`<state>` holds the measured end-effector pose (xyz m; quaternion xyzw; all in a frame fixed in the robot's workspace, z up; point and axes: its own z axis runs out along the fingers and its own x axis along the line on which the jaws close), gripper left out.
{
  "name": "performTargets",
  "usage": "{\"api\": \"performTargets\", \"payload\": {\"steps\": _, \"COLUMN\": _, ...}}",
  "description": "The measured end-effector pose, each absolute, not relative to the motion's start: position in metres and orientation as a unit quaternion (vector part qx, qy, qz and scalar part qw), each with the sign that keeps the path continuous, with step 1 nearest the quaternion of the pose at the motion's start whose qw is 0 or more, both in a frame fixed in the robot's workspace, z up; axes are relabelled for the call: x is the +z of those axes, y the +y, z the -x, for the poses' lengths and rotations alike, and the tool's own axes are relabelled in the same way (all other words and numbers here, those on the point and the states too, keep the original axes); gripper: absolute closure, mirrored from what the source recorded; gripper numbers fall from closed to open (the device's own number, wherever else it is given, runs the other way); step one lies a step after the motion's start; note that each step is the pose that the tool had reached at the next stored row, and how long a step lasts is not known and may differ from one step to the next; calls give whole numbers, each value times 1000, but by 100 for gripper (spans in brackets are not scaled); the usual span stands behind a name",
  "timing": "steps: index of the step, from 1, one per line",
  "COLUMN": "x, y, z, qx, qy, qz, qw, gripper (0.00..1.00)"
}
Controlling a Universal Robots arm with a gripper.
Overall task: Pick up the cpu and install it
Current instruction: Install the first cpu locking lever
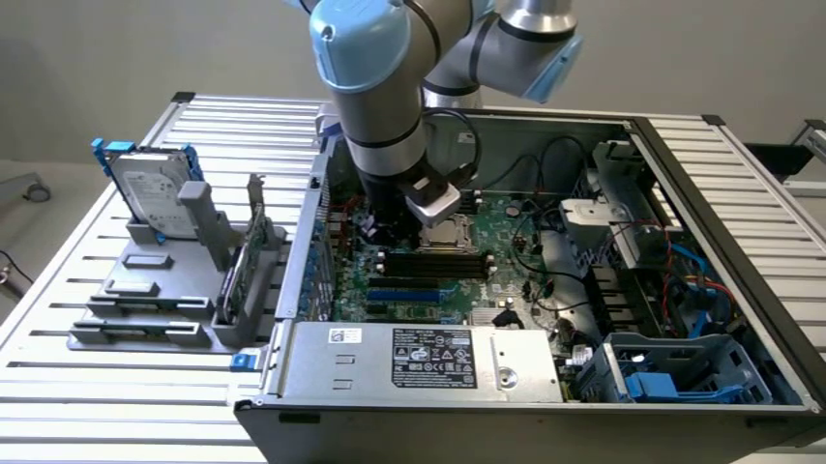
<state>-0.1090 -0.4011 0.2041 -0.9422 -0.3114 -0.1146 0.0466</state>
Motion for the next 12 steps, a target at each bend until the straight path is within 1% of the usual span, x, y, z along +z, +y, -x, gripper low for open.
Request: {"api": "performTargets", "payload": {"steps": 12, "x": 201, "y": -397, "z": 112, "qx": -116, "qy": -286, "qz": 950, "qw": 44, "gripper": 89}}
